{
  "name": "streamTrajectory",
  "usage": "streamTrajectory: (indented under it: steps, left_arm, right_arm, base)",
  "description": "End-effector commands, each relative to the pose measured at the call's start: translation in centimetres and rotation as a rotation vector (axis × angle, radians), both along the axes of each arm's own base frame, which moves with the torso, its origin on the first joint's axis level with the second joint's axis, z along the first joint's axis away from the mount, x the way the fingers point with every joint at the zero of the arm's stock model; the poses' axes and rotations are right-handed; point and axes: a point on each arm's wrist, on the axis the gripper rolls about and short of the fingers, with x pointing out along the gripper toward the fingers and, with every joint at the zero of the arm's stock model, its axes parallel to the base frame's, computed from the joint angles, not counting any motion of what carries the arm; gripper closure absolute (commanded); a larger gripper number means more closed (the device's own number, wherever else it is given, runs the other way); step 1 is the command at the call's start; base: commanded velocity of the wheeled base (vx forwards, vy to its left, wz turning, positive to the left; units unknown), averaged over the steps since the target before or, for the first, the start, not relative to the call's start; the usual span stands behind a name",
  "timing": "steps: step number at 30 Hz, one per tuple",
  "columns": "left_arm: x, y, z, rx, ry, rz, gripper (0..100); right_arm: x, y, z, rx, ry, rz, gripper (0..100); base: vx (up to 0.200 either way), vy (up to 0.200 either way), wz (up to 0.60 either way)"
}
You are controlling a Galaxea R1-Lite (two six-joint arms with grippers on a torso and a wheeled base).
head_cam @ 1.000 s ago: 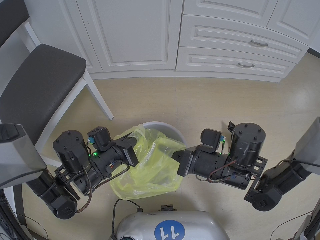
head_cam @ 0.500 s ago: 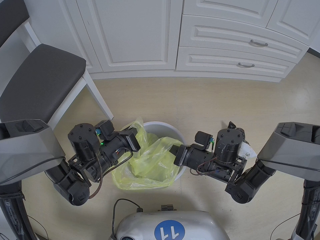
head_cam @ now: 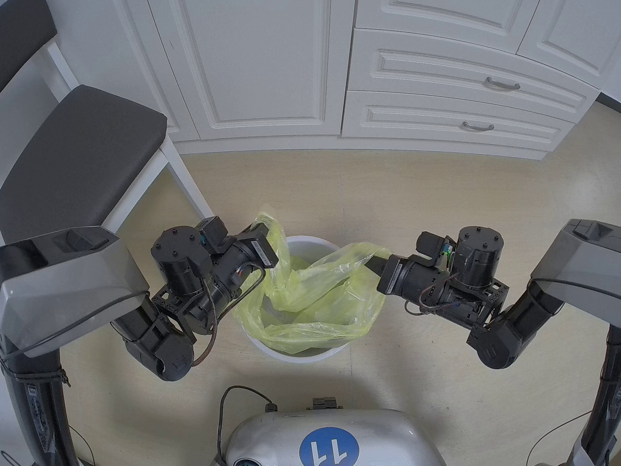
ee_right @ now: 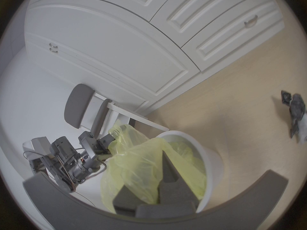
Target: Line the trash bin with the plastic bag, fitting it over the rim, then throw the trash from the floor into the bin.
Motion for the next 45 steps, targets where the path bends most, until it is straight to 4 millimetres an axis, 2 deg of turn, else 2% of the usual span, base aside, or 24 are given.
streamTrajectory:
  steps: [1,4,8,11,18,23,28,36,41,45]
  left_arm:
    - [0.4,1.8,0.4,-0.002,0.0,0.06,100]
    - [0.2,3.0,0.7,0.019,0.001,0.081,100]
    - [-0.7,4.7,2.6,0.067,-0.021,0.115,100]
    - [-1.4,5.0,2.6,0.093,0.004,0.117,100]
    - [-1.2,5.3,1.5,0.176,0.019,0.129,100]
    - [-1.3,7.1,0.0,0.286,0.07,0.159,100]
    - [-0.9,8.7,-0.4,0.317,0.105,0.162,100]
    - [-0.8,9.8,-0.6,0.321,0.111,0.136,100]
    - [-1.2,10.6,-0.6,0.312,0.118,0.078,100]
    - [-1.7,12.6,-1.1,0.252,0.134,-0.04,100]
  right_arm:
    - [-0.6,-1.0,1.8,-0.056,-0.061,-0.026,100]
    - [-0.5,-1.2,2.4,-0.13,-0.073,-0.095,100]
    - [0.6,-1.1,2.7,-0.262,-0.056,-0.281,100]
    - [0.5,-1.4,2.6,-0.346,-0.053,-0.353,100]
    - [-0.5,-2.3,2.3,-0.446,-0.073,-0.371,100]
    - [-1.1,-2.8,1.5,-0.545,-0.081,-0.381,100]
    - [-1.0,-3.4,0.5,-0.643,-0.083,-0.428,100]
    - [-0.9,-4.0,-1.2,-0.668,-0.039,-0.416,100]
    - [-1.2,-4.0,-0.9,-0.593,0.0,-0.408,100]
    - [-2.5,-4.4,0.1,-0.524,0.017,-0.35,100]
  base:
    - [0.0,0.0,0.0]
    - [0.0,0.0,0.0]
    - [0.0,0.0,0.0]
    - [0.0,0.0,0.0]
    - [0.0,0.0,0.0]
    - [0.0,0.0,0.0]
    - [0.0,0.0,0.0]
    - [0.0,0.0,0.0]
    - [0.0,0.0,0.0]
    - [0.0,0.0,0.0]
